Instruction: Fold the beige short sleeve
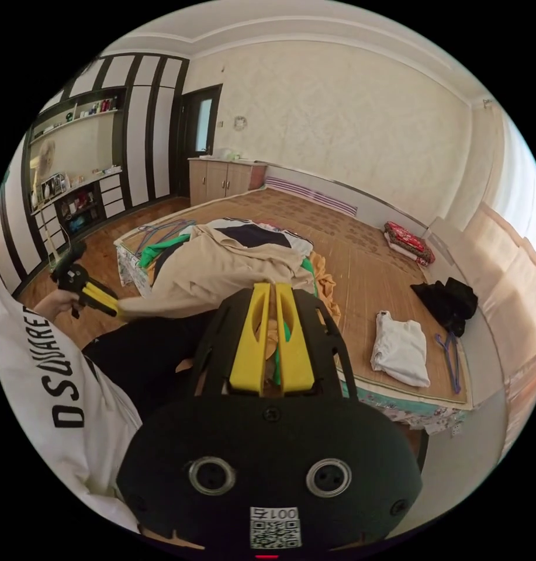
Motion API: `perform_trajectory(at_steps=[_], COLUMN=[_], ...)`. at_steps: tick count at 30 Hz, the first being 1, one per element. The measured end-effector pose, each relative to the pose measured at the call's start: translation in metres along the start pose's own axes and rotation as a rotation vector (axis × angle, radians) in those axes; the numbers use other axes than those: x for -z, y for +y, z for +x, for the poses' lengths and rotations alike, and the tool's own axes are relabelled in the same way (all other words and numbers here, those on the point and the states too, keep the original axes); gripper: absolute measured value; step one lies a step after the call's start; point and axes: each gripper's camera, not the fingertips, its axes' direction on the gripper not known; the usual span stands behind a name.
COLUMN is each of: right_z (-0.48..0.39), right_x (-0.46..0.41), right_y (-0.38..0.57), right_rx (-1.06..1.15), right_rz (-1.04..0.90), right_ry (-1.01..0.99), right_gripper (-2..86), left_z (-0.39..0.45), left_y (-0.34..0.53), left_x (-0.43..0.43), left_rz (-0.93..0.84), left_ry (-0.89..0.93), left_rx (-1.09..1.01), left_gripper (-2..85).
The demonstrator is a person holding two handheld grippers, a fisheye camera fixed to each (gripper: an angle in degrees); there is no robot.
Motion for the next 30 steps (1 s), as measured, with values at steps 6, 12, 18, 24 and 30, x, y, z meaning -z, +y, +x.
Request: perform_trajectory(at_steps=[6, 12, 18, 24, 30], right_z=[0.019, 0.033, 0.05, 0.057, 0.059], right_x=[0.0, 0.022, 0.004, -0.071, -0.109], right_y=[0.018, 0.037, 0.059, 0.1, 0.114], right_rx=[0.044, 0.216, 0.267, 0.169, 0.163], right_rz=[-0.003, 0.021, -0.138, -0.397, -0.59], right_ry=[-0.031, -0.162, -0.333, -0.468, -0.55], right_gripper=[1.2, 1.2, 1.3, 1.6, 2.1], left_z=[0.043, 0.11, 0.146, 0.161, 0.168], left_y=[-0.011, -0.025, -0.049, -0.061, -0.066], left_x=[0.071, 0.142, 0.134, 0.055, 0.033], left_rz=[0.043, 0.009, -0.145, -0.33, -0.456], left_ry=[-0.243, -0.436, -0.327, -0.231, -0.169], left_rx=[-0.103, -0.231, -0.338, -0.473, -0.396], left_gripper=[-0.9, -1.0, -1.0, -0.9, -0.9])
